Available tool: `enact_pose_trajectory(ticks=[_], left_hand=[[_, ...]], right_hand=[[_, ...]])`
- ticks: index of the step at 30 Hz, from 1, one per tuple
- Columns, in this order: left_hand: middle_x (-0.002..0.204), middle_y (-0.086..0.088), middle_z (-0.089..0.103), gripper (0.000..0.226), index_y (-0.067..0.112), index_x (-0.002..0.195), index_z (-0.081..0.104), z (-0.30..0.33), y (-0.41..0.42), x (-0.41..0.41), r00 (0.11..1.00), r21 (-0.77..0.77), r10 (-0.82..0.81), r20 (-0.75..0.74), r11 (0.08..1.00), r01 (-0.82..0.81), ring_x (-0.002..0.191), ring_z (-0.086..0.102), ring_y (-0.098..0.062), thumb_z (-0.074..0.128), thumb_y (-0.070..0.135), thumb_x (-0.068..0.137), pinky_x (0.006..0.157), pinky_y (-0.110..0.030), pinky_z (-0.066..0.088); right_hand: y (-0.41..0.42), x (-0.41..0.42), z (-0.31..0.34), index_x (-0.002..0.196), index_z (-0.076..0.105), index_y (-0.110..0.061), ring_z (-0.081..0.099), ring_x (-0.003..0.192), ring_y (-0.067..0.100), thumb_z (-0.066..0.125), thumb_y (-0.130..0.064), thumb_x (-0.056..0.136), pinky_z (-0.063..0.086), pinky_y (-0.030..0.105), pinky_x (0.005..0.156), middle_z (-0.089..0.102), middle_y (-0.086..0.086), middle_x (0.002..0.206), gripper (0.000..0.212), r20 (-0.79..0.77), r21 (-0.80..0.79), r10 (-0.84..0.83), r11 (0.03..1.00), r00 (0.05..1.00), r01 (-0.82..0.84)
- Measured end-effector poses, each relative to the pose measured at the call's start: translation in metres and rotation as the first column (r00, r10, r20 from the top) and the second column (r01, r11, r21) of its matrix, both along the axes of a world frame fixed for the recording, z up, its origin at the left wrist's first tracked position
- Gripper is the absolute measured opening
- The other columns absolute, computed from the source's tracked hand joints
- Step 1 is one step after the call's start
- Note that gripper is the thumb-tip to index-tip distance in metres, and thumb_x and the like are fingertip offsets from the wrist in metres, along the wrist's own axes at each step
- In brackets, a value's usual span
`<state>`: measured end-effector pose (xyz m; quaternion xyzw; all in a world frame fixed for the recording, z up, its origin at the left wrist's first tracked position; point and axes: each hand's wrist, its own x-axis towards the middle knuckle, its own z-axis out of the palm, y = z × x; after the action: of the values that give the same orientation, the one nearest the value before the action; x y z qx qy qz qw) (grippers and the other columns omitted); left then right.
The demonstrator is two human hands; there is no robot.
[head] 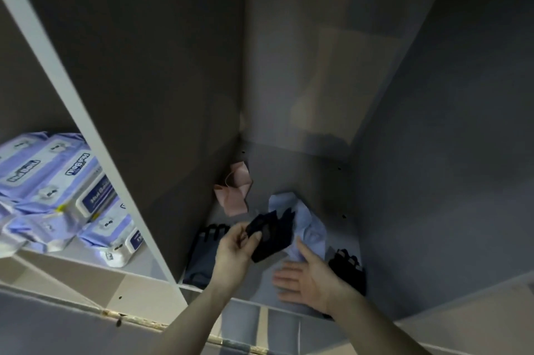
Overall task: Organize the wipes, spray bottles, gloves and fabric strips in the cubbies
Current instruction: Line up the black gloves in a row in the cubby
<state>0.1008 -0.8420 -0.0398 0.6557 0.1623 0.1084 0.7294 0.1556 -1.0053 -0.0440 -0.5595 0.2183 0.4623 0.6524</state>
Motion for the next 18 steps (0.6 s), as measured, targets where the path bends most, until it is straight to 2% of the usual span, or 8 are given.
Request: enact_pose_trajectory(ticks=[3,5,7,9,11,13,15,18], left_hand=[[0.088,0.002,0.071,0.025,0.007,0.099,0.062,0.019,-0.013,-0.013,0.993,0.025,-0.12,-0.007,0.992,0.12,0.086,0.067,-0.007,0.058,-0.013,0.084,0.073,-0.015,0.05],[0.095,0.006,0.069,0.04,0.017,0.106,0.06,0.025,-0.019,-0.026,0.961,0.066,-0.274,-0.04,0.959,0.276,0.094,0.065,-0.007,0.064,-0.009,0.076,0.079,-0.019,0.05],[0.099,0.011,0.067,0.055,0.03,0.116,0.054,0.037,-0.022,-0.034,0.919,-0.056,-0.389,-0.058,0.921,0.386,0.096,0.063,-0.006,0.069,0.007,0.069,0.081,-0.02,0.05],[0.101,0.011,0.07,0.055,0.036,0.118,0.054,0.051,-0.024,-0.035,0.936,-0.24,-0.347,-0.065,0.916,0.322,0.096,0.066,-0.003,0.077,0.022,0.07,0.077,-0.017,0.052],[0.106,0.008,0.072,0.044,0.03,0.118,0.059,0.059,-0.025,-0.028,0.971,-0.272,-0.227,-0.078,0.942,0.198,0.099,0.068,-0.006,0.072,0.033,0.077,0.078,-0.018,0.053],[0.104,0.003,0.073,0.039,0.025,0.12,0.06,0.062,-0.027,-0.025,0.99,-0.183,-0.113,-0.083,0.978,0.097,0.098,0.069,-0.012,0.069,0.027,0.082,0.083,-0.027,0.053],[0.096,0.002,0.075,0.032,0.024,0.115,0.063,0.064,-0.026,-0.026,0.997,-0.056,-0.041,-0.06,0.998,0.038,0.092,0.07,-0.013,0.067,0.013,0.085,0.078,-0.03,0.054],[0.084,0.003,0.074,0.026,0.027,0.098,0.069,0.067,-0.025,-0.028,0.998,0.118,0.019,-0.057,0.993,-0.012,0.081,0.071,-0.013,0.065,0.008,0.082,0.07,-0.033,0.055]], right_hand=[[0.011,0.0,0.019,0.127,0.055,0.0,0.058,0.117,0.037,0.037,-0.069,0.084,0.045,0.052,0.1,0.057,0.023,0.13,0.084,0.017,0.317,-0.141,0.94,0.99,0.128],[0.016,-0.003,0.038,0.123,0.061,-0.003,0.065,0.102,0.035,0.046,-0.057,0.086,0.048,0.046,0.094,0.065,0.023,0.115,0.068,0.072,0.374,-0.184,0.916,0.98,0.144],[0.018,-0.007,0.049,0.111,0.068,0.0,0.069,0.082,0.029,0.055,-0.043,0.079,0.053,0.039,0.081,0.069,0.02,0.094,0.055,0.131,0.416,-0.197,0.901,0.972,0.126],[0.019,-0.016,0.053,0.109,0.068,-0.002,0.069,0.087,0.026,0.054,-0.041,0.079,0.052,0.035,0.08,0.071,0.019,0.097,0.051,0.203,0.425,-0.162,0.903,0.966,0.063],[0.023,-0.026,0.054,0.118,0.064,-0.003,0.065,0.107,0.027,0.055,-0.044,0.082,0.051,0.033,0.09,0.067,0.019,0.116,0.055,0.259,0.458,-0.157,0.889,0.953,0.022],[0.028,-0.034,0.053,0.124,0.061,-0.005,0.058,0.121,0.026,0.075,-0.049,0.071,0.047,0.033,0.099,0.061,0.018,0.128,0.07,0.298,0.512,-0.163,0.859,0.941,-0.014],[0.034,-0.038,0.053,0.136,0.049,-0.012,0.054,0.126,0.023,0.085,-0.045,0.06,0.042,0.037,0.106,0.057,0.013,0.135,0.09,0.424,0.463,-0.138,0.882,0.895,-0.083],[0.04,-0.04,0.056,0.141,0.033,-0.033,0.056,0.123,0.022,0.076,-0.025,0.056,0.036,0.042,0.112,0.06,0.005,0.132,0.095,0.536,0.417,-0.16,0.904,0.829,-0.095]])
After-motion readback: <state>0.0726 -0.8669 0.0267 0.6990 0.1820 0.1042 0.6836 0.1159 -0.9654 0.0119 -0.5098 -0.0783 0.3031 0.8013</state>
